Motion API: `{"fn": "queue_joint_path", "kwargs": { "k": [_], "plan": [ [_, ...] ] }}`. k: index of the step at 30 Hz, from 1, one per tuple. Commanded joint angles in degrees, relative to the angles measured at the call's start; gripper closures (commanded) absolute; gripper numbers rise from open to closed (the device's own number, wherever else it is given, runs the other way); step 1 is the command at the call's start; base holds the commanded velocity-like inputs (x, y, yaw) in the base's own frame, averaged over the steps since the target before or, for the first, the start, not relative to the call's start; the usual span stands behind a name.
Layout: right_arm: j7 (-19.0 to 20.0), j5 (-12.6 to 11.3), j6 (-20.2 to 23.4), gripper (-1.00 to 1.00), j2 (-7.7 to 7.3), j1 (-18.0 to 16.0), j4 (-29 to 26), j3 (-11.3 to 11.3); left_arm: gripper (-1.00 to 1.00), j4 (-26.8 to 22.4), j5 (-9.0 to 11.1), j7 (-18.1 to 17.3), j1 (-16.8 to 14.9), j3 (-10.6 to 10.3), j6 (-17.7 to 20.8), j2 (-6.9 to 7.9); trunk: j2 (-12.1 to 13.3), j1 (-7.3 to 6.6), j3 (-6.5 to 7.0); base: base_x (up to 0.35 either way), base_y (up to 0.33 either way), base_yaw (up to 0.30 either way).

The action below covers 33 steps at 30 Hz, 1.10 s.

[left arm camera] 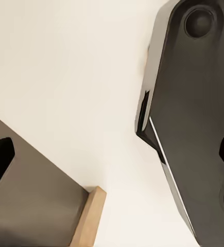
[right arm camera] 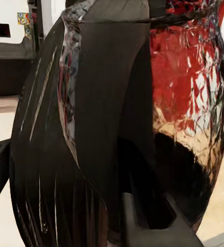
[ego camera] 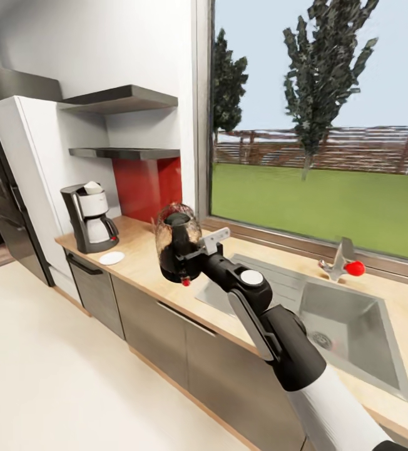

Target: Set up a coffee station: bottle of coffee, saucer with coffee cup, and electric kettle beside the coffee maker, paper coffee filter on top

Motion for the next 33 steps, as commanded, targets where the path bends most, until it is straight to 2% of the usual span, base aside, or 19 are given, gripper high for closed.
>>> {"fn": "queue_joint_path", "kwargs": {
  "k": [1, 15, 24, 29, 33],
  "plan": [
    [0.1, -0.1, 0.3, 1.00, 0.03, 0.0, 0.2, 0.0, -1.00, 0.0, -0.6, 0.0, 0.0, 0.5, -0.2, 0.00, -0.1, 0.06, -0.05, 0.295, 0.157, 0.000],
    [0.1, -0.1, -1.0, 1.00, 0.03, 0.1, 5.0, 0.0, -1.00, 0.0, -0.7, 0.0, 0.0, 0.3, -0.5, 0.00, -0.1, 0.06, -0.05, 0.311, 0.143, 0.000],
    [0.1, -0.1, -13.7, 1.00, 0.03, 0.1, 13.7, 0.0, -1.00, 0.0, -0.6, 0.0, 0.1, 0.2, -0.7, 0.08, -0.1, 0.06, -0.05, 0.315, 0.108, 0.000],
    [0.2, -0.1, -17.8, 1.00, 0.07, 0.1, 16.8, 0.1, -1.00, 0.0, -0.7, 0.0, 0.1, 0.1, -0.8, 0.01, -0.1, 0.06, -0.05, 0.186, 0.276, 0.000],
    [0.2, -0.2, -19.0, 1.00, 0.11, 0.1, 17.2, 0.4, -1.00, 0.0, -0.7, 0.0, 0.1, 0.1, -0.8, 0.00, -0.1, 0.06, -0.05, 0.068, 0.326, 0.000]
  ]
}}
